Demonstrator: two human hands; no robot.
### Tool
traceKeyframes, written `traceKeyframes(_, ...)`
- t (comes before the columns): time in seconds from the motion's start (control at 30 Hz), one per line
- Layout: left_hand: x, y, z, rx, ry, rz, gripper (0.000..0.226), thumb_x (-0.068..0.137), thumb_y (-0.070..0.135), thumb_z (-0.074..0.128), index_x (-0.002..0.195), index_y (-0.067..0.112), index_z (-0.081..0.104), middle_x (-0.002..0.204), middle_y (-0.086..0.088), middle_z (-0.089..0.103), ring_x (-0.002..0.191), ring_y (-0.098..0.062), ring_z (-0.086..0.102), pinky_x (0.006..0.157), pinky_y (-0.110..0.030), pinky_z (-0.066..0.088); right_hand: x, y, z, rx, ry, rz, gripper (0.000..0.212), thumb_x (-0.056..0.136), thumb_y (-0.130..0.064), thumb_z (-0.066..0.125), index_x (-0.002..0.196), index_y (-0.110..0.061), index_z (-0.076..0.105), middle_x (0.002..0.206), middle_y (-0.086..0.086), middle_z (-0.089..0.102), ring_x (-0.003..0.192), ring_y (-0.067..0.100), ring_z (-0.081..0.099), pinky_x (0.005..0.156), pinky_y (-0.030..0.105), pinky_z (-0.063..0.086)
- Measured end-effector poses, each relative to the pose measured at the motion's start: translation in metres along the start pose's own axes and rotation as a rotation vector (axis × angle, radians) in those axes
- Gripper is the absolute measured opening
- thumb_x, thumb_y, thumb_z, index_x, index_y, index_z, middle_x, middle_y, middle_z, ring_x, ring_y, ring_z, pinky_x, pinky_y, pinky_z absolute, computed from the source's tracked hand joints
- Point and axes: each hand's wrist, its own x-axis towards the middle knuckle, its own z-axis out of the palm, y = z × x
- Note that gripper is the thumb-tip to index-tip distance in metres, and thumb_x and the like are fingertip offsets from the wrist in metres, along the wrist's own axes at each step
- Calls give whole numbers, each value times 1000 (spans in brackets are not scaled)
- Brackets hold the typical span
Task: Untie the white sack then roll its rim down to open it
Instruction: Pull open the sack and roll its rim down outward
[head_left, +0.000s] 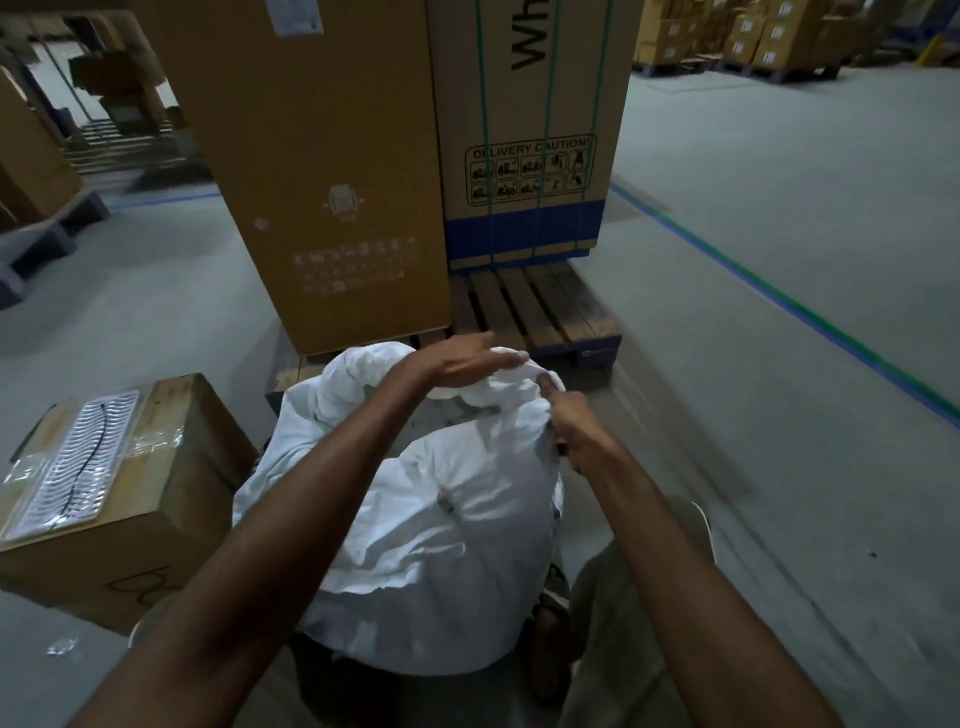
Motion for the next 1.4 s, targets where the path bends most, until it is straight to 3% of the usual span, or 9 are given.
traceKeyframes(0.13,-12,-7,0,224,-20,212,66,93,65,55,149,30,49,140,-7,59,124,-27,56,105,-45,46,4,-9,-31,-88,-82,-165,50,99,-53,58,103,-6,74,89,16,73,82,27,68,69,30,49)
traceKeyframes(0.27,-10,5,-11,-48,258,170,31,83,38,63,90,13,80,83,-3,74,75,-26,67,68,-43,52,0,-12,-51,-76,-367,-200,31,93,-35,73,102,-6,79,100,19,77,84,26,73,75,32,57)
traceKeyframes(0.37,-4,6,-17,-176,65,-19,34,89,27,63,59,13,69,63,-1,65,58,-22,55,62,-37,42,-6,-11,-53,-66,-475,-174,17,93,-16,73,101,-2,77,94,14,77,80,22,74,68,30,58)
traceKeyframes(0.5,6,5,-7,-514,-120,-122,30,90,30,61,95,7,81,100,-18,76,83,-30,66,82,-38,49,-10,-2,-28,248,-264,-30,19,102,-15,59,98,0,71,80,10,71,65,17,68,60,30,54)
traceKeyframes(0.63,-5,17,20,149,346,151,70,85,66,59,142,28,43,141,-5,44,127,-28,44,107,-53,35,-6,-6,-20,779,-124,164,28,100,-10,41,104,2,66,90,17,71,83,32,68,79,41,57)
traceKeyframes(0.83,-64,0,94,178,407,402,78,70,59,80,132,32,43,120,6,58,100,-15,60,80,-34,57,-8,-17,-10,950,-80,286,54,89,-29,33,116,5,63,110,28,68,106,42,66,94,51,54)
traceKeyframes(1.03,-46,-23,101,352,621,601,21,76,5,58,94,15,56,81,-7,63,61,-24,57,47,-38,53,-16,-13,-7,930,-89,167,58,90,-26,47,140,2,55,130,24,63,119,42,58,108,53,45)
traceKeyframes(1.23,-40,-32,110,632,750,899,11,90,4,65,86,12,71,75,-3,63,61,-21,53,49,-32,47,-31,1,7,513,97,173,59,90,-37,76,132,-3,53,113,19,65,97,37,69,81,52,62)
traceKeyframes(1.4,-53,-36,116,371,696,794,21,78,14,69,98,19,63,92,-4,61,81,-22,52,66,-35,50,-20,17,16,714,70,202,49,108,-25,48,151,-3,40,114,20,64,95,34,67,79,51,61)
